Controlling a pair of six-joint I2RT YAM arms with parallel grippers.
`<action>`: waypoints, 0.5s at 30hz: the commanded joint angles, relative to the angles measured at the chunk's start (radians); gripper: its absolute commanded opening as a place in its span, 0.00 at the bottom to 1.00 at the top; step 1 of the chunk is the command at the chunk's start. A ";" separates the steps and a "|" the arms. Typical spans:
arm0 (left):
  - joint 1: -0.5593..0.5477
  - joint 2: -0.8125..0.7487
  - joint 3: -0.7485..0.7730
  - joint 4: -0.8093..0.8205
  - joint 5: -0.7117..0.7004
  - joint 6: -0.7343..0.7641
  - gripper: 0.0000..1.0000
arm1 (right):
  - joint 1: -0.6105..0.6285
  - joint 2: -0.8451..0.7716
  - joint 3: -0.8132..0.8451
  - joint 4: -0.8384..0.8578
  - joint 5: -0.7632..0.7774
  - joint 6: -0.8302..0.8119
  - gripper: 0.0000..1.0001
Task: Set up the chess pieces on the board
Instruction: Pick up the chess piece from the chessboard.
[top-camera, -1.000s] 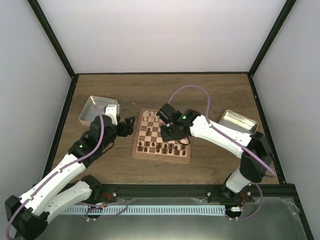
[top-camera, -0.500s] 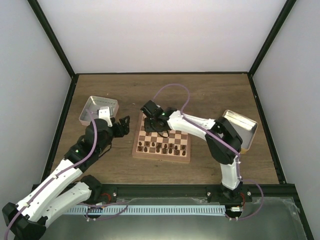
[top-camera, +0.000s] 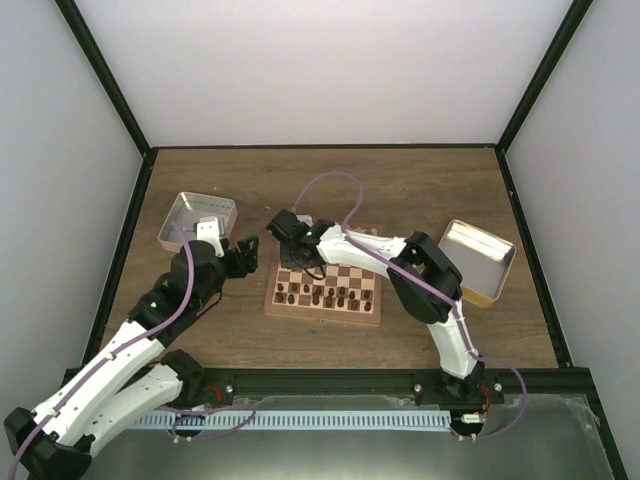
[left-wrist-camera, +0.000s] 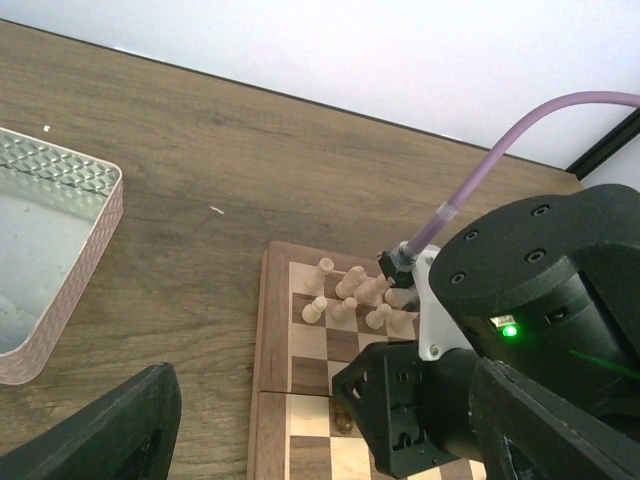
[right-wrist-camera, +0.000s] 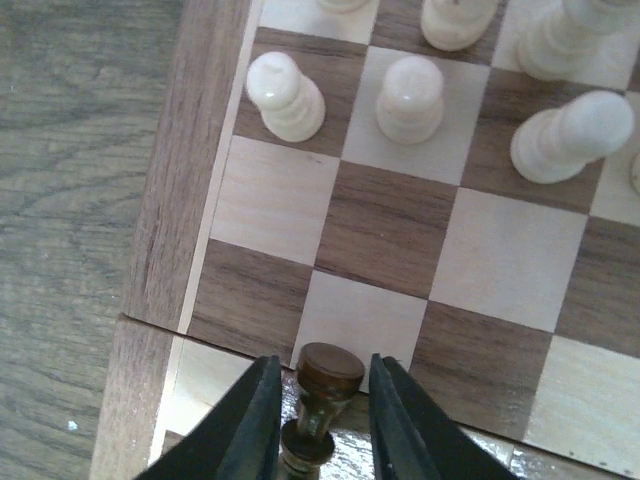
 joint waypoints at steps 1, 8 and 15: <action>0.003 -0.001 -0.009 0.011 0.001 0.013 0.81 | 0.004 0.040 0.056 -0.047 0.069 -0.003 0.16; 0.003 -0.002 -0.010 0.007 0.005 0.009 0.81 | 0.005 0.072 0.083 -0.097 0.084 -0.035 0.21; 0.003 -0.024 -0.022 0.003 -0.043 -0.027 0.81 | 0.005 0.098 0.087 -0.104 0.088 -0.046 0.24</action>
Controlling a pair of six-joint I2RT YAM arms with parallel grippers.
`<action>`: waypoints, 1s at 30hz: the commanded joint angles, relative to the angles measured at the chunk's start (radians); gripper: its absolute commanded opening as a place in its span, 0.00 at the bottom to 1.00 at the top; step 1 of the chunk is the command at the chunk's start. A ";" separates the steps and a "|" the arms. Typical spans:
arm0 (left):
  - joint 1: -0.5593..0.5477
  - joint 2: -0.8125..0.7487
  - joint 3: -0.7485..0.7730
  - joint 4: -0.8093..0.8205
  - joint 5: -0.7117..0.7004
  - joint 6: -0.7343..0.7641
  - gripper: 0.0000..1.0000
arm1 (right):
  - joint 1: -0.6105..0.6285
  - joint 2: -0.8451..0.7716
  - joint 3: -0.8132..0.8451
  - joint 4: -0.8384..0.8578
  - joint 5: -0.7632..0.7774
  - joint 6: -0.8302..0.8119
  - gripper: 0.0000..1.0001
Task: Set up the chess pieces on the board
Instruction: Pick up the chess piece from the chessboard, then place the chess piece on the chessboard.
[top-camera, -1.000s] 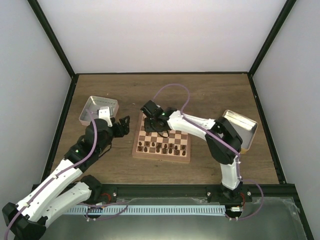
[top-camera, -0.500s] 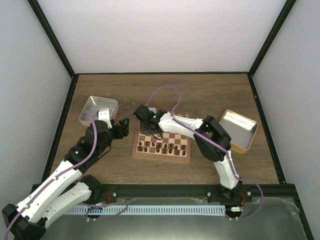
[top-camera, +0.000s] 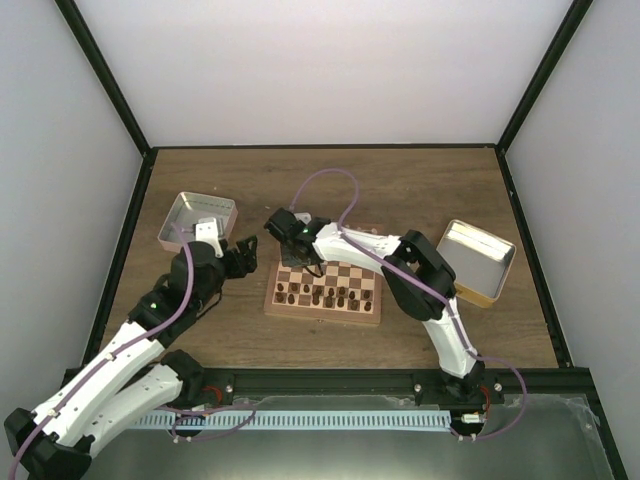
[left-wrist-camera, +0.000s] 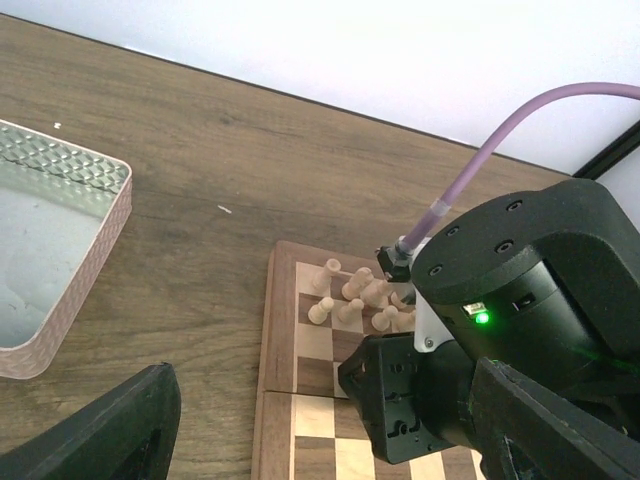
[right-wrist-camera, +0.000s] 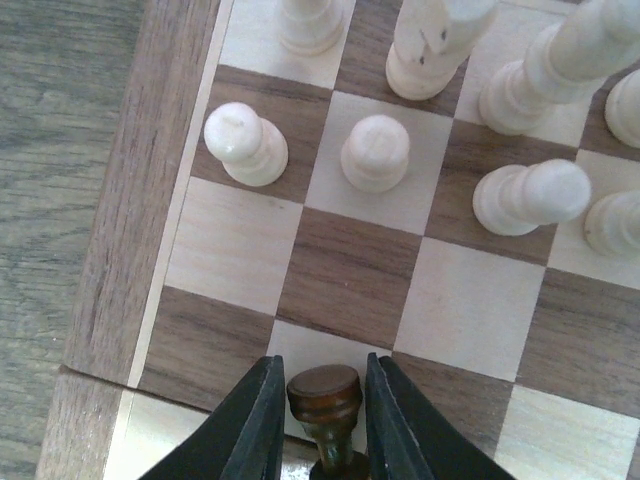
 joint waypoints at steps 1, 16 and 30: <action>0.003 -0.027 -0.017 0.005 -0.032 -0.017 0.82 | 0.005 0.045 0.022 -0.050 0.023 -0.008 0.23; 0.003 -0.047 -0.101 0.130 0.142 -0.034 0.81 | -0.010 -0.354 -0.274 0.366 -0.088 0.120 0.13; 0.003 -0.050 -0.223 0.600 0.421 -0.031 0.79 | -0.034 -0.662 -0.568 0.869 -0.397 0.665 0.13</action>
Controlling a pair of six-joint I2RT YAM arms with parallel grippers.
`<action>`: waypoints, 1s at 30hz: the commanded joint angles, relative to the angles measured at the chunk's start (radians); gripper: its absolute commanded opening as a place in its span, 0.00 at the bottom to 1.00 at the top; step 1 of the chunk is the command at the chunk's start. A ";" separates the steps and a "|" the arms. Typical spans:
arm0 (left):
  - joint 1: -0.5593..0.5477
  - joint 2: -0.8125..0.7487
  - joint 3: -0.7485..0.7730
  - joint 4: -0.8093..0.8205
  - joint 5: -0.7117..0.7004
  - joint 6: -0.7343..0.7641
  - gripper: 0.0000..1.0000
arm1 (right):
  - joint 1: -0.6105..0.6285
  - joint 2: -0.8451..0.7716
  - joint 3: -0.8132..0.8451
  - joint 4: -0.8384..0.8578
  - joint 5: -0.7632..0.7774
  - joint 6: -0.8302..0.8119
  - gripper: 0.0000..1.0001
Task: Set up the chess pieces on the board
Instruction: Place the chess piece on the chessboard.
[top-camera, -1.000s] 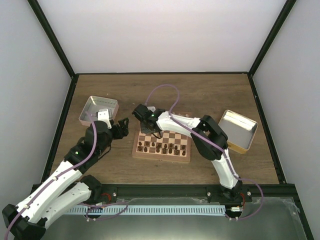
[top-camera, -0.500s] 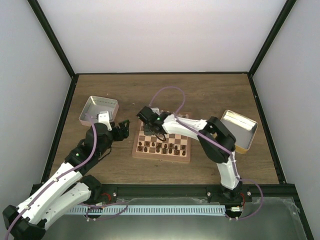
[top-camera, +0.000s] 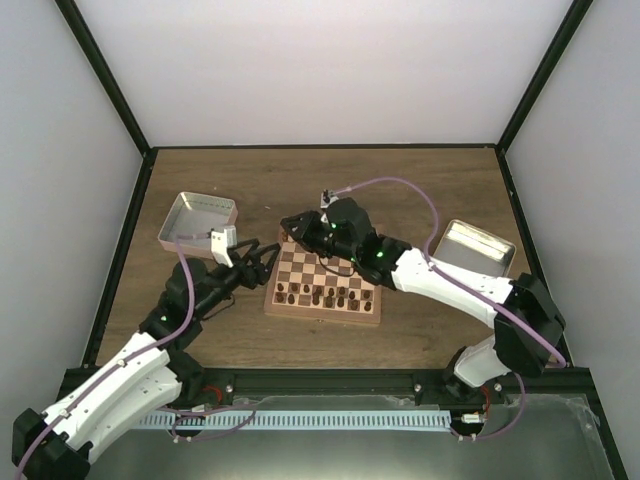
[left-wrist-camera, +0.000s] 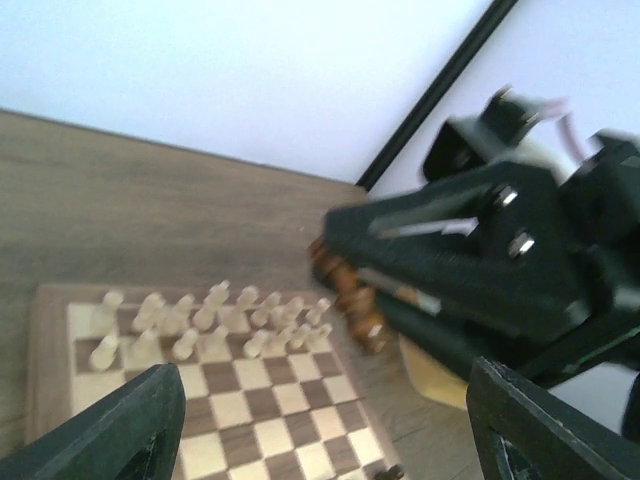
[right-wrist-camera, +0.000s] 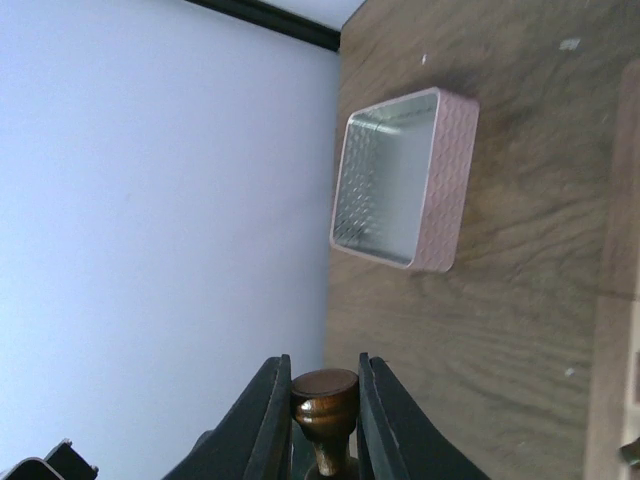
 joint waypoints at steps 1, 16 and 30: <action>0.003 0.039 0.007 0.188 0.088 -0.031 0.78 | 0.000 -0.011 -0.046 0.162 -0.102 0.227 0.13; 0.002 0.161 0.016 0.272 0.116 -0.099 0.46 | -0.002 -0.055 -0.114 0.242 -0.103 0.383 0.13; 0.002 0.165 0.030 0.252 0.062 -0.067 0.20 | -0.002 -0.043 -0.126 0.238 -0.133 0.392 0.13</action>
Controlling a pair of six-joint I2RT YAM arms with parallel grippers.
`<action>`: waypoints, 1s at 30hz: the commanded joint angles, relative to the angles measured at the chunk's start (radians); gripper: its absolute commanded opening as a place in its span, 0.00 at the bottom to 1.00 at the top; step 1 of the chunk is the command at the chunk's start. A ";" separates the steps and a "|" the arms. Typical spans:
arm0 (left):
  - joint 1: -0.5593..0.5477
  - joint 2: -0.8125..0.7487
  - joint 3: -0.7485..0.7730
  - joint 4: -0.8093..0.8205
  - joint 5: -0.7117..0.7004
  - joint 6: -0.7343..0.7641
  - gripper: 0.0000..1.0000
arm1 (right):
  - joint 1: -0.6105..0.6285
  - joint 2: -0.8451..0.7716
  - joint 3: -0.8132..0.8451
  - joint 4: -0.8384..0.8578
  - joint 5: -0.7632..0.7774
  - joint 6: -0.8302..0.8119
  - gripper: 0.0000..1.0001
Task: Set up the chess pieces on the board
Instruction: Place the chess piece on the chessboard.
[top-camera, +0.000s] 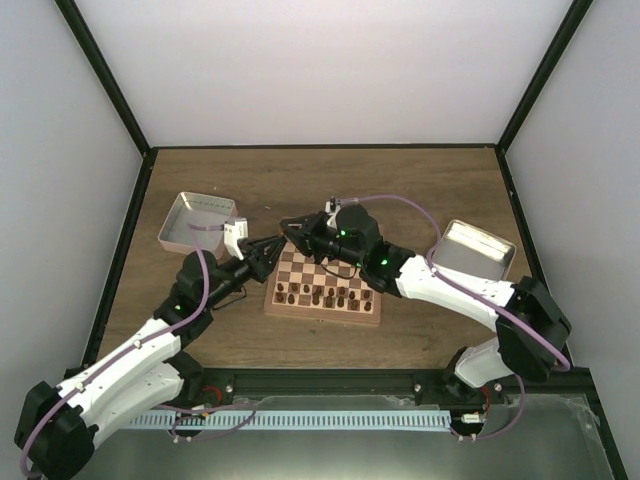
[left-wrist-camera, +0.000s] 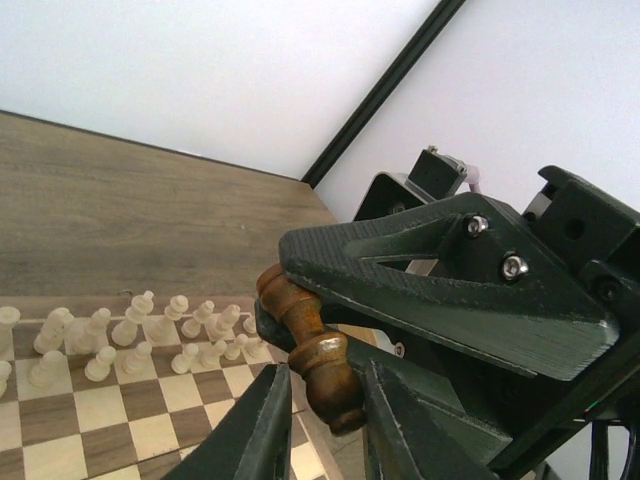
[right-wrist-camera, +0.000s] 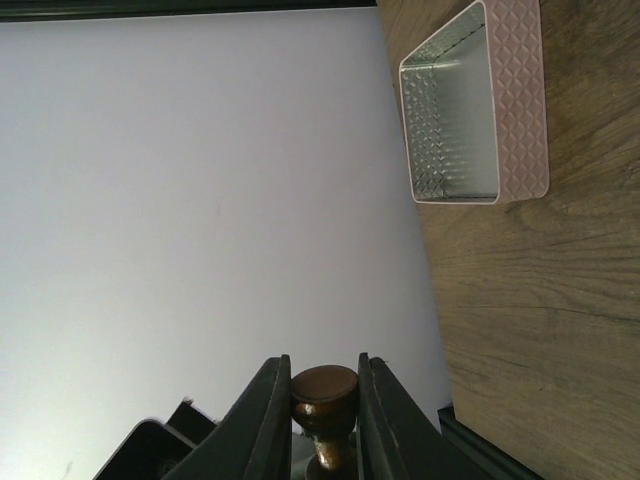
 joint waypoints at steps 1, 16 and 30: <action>0.003 -0.003 0.028 -0.004 -0.057 0.028 0.17 | -0.001 -0.010 -0.007 0.014 -0.028 0.006 0.13; 0.003 0.013 0.277 -0.725 -0.064 0.166 0.04 | -0.047 -0.126 -0.030 -0.224 0.146 -0.372 0.58; -0.043 0.279 0.479 -1.109 0.142 0.237 0.04 | -0.138 -0.463 -0.193 -0.537 0.577 -0.558 0.63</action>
